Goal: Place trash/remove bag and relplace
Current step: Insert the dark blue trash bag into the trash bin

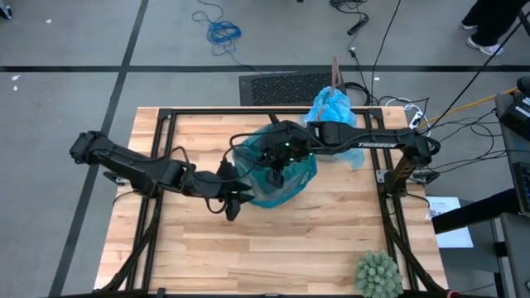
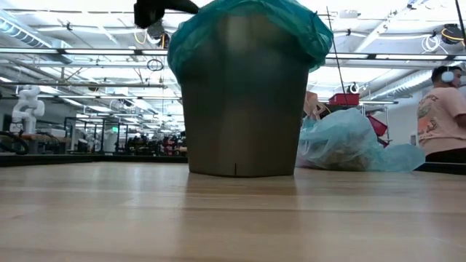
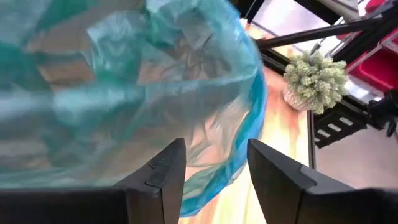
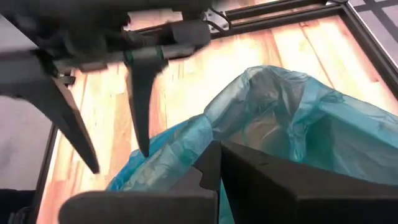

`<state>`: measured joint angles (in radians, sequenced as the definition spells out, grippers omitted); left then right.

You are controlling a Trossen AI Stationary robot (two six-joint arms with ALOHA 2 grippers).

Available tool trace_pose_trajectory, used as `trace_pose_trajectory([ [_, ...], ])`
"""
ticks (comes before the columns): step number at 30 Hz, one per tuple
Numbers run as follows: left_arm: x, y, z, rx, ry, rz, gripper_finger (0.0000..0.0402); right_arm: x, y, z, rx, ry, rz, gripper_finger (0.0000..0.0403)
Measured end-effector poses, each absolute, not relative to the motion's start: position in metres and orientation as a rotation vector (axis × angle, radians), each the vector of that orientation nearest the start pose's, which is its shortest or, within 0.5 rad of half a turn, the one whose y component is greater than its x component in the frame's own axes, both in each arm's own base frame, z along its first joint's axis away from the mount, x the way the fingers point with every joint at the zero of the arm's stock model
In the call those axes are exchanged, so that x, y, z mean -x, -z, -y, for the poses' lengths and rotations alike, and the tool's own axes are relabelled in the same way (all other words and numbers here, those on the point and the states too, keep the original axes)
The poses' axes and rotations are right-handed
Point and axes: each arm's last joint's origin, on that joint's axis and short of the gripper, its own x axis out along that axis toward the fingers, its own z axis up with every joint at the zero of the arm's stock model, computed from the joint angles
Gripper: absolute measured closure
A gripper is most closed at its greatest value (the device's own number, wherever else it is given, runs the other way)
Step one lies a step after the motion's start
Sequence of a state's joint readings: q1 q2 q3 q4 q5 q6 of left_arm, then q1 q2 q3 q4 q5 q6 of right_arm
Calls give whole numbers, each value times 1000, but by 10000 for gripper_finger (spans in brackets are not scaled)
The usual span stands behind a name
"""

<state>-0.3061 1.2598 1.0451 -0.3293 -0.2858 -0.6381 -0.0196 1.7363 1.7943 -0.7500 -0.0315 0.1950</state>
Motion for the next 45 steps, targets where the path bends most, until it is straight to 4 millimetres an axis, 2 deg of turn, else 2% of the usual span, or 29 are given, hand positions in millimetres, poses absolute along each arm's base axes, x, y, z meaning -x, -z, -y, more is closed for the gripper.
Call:
trace_pose_trajectory([
  [6,-256,-338,71,386,-165,-579,235,-379,-375,7,-161,40,-703,403],
  [10,-243,-365,60,337,-275,-604,235,-383,-364,11,-123,38,-760,403],
  [16,-212,-422,40,310,-399,-415,235,-393,-336,23,-99,54,-891,403],
  [20,-190,-444,29,352,-420,-316,235,-398,-318,31,-113,74,-980,403],
  [23,-179,-450,24,371,-426,-285,235,-401,-304,34,-126,82,-1049,403],
  [29,-174,-452,22,376,-431,-278,235,-409,-276,32,-146,73,-1169,403],
  [38,-173,-451,21,373,-433,-283,235,-410,-270,21,-206,99,-1207,403],
  [45,-171,-447,21,354,-448,-327,235,-410,-266,21,-224,114,-1225,403],
])
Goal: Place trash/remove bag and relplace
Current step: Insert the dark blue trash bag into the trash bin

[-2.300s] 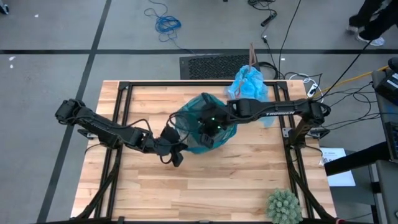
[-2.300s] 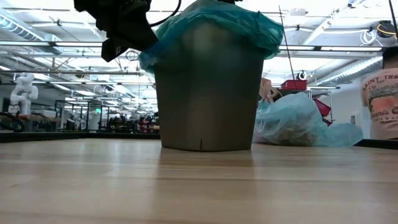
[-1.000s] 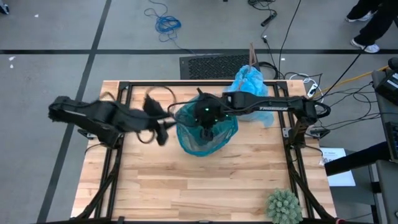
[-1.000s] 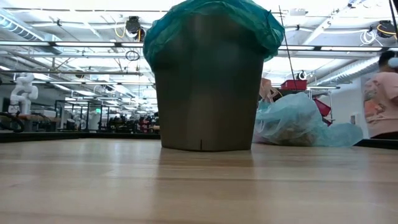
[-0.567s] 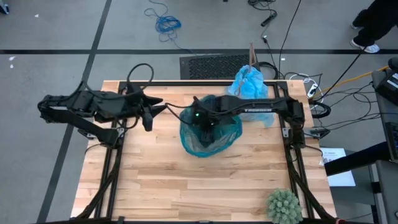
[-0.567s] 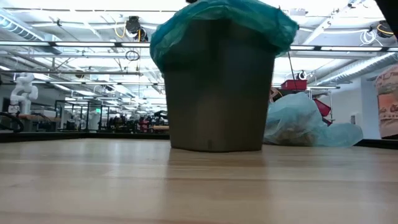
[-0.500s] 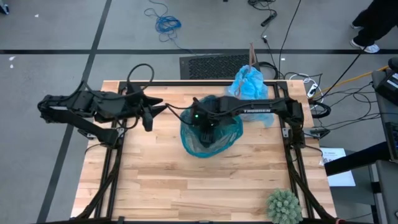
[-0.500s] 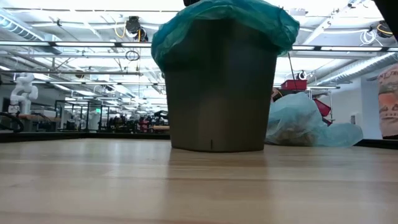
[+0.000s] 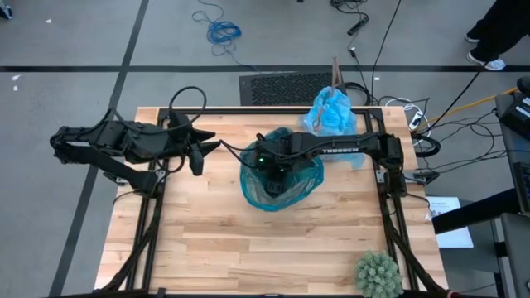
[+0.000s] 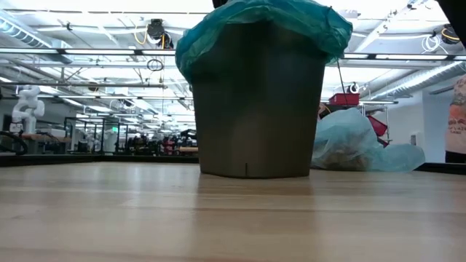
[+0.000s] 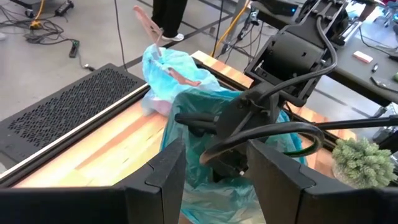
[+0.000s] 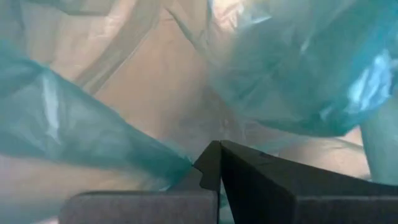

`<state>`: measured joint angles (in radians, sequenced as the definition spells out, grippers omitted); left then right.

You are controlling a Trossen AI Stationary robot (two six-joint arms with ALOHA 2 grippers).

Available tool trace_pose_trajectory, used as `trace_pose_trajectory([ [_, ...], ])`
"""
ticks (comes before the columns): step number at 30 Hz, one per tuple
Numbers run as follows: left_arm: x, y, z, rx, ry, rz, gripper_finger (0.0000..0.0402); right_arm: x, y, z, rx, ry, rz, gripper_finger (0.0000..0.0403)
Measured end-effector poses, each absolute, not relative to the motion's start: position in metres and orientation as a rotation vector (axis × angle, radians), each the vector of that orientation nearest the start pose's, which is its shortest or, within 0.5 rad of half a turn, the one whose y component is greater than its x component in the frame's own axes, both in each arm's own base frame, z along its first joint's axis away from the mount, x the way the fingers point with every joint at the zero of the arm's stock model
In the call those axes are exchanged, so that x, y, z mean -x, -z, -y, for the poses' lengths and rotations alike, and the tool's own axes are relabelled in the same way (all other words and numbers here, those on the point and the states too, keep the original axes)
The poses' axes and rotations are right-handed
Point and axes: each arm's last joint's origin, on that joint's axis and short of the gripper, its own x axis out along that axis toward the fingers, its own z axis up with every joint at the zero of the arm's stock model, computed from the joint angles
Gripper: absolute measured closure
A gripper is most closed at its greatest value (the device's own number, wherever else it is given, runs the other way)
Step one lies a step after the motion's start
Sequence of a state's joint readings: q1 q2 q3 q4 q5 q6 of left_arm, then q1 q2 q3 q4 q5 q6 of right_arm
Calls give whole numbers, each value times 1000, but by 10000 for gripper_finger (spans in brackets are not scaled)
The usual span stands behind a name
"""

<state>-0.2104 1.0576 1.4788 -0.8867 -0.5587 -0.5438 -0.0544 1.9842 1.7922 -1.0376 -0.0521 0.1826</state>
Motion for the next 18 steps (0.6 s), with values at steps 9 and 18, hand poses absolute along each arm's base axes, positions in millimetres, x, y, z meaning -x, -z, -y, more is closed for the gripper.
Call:
trace_pose_trajectory([
  [9,-170,-444,21,344,-455,-354,235,-407,-255,23,-248,142,-1253,403],
  [18,-169,-443,21,358,-464,-368,235,-404,-240,23,-258,153,-1286,403],
])
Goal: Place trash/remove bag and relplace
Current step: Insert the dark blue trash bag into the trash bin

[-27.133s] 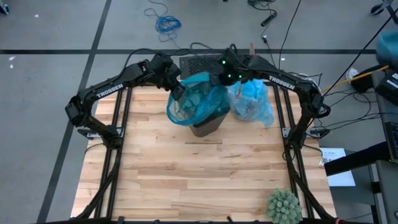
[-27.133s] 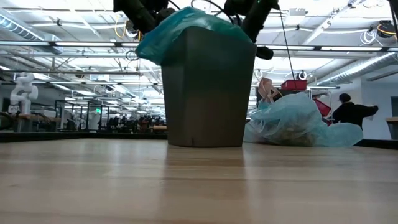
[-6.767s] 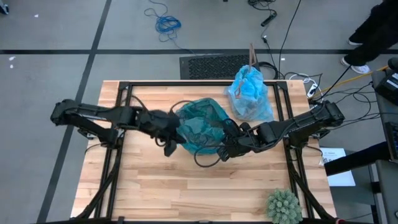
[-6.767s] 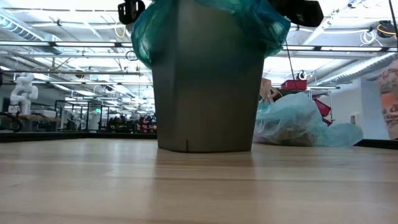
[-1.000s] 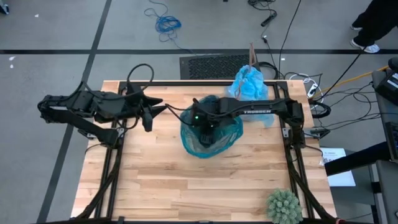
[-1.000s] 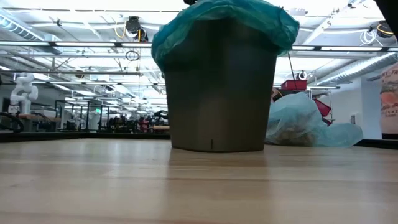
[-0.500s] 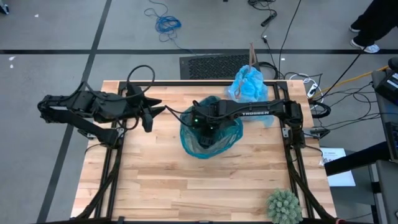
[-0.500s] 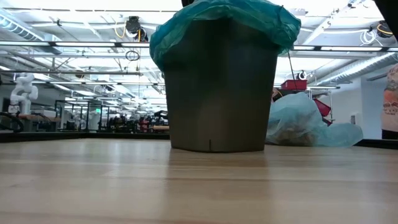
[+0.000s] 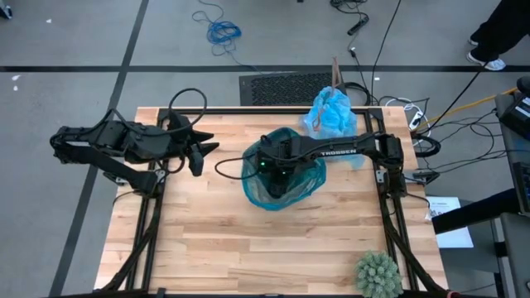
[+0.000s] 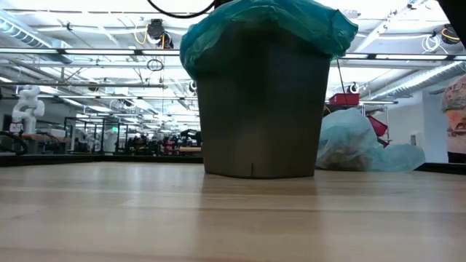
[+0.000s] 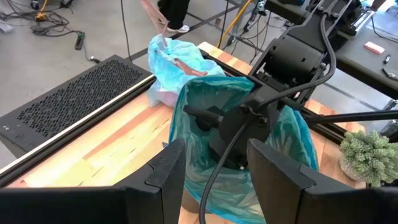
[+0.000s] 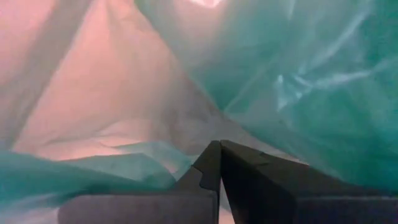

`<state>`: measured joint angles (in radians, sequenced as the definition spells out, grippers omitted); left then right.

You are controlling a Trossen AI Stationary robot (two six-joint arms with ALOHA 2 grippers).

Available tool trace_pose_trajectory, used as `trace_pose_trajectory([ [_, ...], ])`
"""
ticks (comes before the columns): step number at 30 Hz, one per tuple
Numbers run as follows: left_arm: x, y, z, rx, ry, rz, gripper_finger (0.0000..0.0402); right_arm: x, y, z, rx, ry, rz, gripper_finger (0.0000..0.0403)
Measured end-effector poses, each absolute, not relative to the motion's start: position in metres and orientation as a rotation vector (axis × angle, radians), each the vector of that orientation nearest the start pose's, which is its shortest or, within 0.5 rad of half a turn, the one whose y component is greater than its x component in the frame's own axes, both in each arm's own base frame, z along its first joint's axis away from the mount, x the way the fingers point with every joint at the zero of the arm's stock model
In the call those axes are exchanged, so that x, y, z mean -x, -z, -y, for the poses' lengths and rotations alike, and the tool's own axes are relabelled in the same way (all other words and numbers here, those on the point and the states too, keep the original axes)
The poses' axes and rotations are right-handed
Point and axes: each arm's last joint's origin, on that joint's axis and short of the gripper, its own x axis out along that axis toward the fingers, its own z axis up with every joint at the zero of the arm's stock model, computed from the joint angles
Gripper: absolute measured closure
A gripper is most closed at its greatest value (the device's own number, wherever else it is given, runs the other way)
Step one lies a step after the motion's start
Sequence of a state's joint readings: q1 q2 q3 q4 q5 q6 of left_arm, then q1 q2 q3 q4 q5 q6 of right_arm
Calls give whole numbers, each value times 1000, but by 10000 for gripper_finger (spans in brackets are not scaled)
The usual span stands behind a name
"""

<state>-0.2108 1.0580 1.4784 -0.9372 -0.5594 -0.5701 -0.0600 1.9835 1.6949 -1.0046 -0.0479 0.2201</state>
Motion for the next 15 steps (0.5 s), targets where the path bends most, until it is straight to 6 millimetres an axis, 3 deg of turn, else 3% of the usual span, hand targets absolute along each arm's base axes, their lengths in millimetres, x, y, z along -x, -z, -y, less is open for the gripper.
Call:
trace_pose_trajectory([
  [7,-169,-443,21,358,-464,-368,235,-404,-239,25,-262,152,-1280,403],
  [15,-169,-443,21,359,-464,-368,235,-411,-223,31,-257,151,-1309,403],
])
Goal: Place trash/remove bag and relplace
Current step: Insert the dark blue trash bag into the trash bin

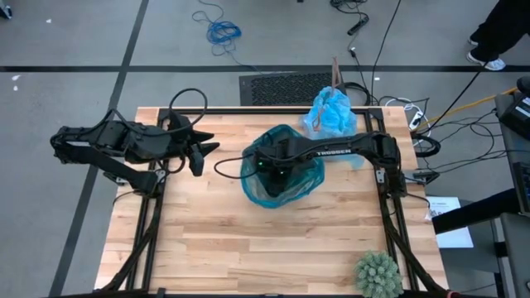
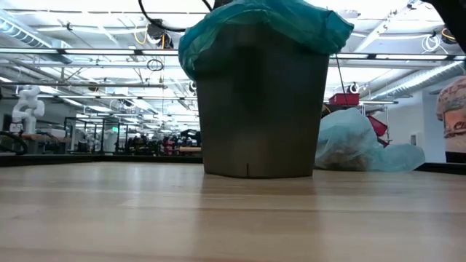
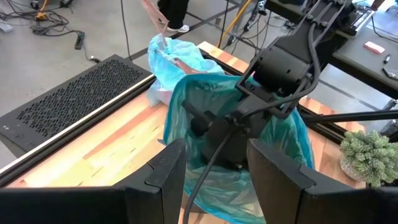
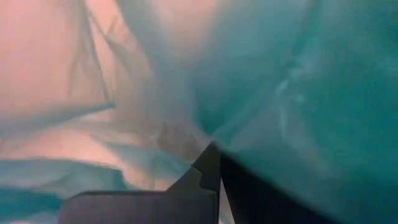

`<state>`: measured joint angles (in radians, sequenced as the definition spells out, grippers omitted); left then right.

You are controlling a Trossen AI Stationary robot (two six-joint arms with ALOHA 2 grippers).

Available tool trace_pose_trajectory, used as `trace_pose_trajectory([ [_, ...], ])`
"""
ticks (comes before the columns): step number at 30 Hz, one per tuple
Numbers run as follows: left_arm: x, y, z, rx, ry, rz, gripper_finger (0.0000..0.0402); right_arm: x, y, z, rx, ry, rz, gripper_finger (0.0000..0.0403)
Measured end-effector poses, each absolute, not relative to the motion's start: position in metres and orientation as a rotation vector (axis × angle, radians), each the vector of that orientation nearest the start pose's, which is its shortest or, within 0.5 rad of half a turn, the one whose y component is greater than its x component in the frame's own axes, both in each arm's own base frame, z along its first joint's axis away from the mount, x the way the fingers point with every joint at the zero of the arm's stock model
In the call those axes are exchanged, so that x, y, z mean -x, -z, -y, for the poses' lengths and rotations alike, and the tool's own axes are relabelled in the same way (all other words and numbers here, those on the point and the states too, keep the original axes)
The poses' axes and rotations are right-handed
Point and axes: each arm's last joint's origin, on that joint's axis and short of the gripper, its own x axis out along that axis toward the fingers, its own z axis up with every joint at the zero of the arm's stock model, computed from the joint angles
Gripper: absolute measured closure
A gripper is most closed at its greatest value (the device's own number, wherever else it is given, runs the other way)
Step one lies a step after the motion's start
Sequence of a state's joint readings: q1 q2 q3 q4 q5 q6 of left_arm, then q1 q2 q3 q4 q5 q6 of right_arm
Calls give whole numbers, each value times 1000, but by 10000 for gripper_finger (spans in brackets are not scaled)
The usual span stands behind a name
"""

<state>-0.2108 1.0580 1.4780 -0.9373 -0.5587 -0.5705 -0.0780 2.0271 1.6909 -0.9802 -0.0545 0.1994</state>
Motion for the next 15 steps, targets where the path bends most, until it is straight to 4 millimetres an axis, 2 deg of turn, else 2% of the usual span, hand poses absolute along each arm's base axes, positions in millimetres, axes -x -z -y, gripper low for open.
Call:
trace_pose_trajectory([
  [4,-169,-442,21,358,-464,-371,235,-412,-216,31,-247,144,-1330,403],
  [15,-169,-441,20,351,-468,-385,235,-411,-215,31,-247,124,-1347,403],
])
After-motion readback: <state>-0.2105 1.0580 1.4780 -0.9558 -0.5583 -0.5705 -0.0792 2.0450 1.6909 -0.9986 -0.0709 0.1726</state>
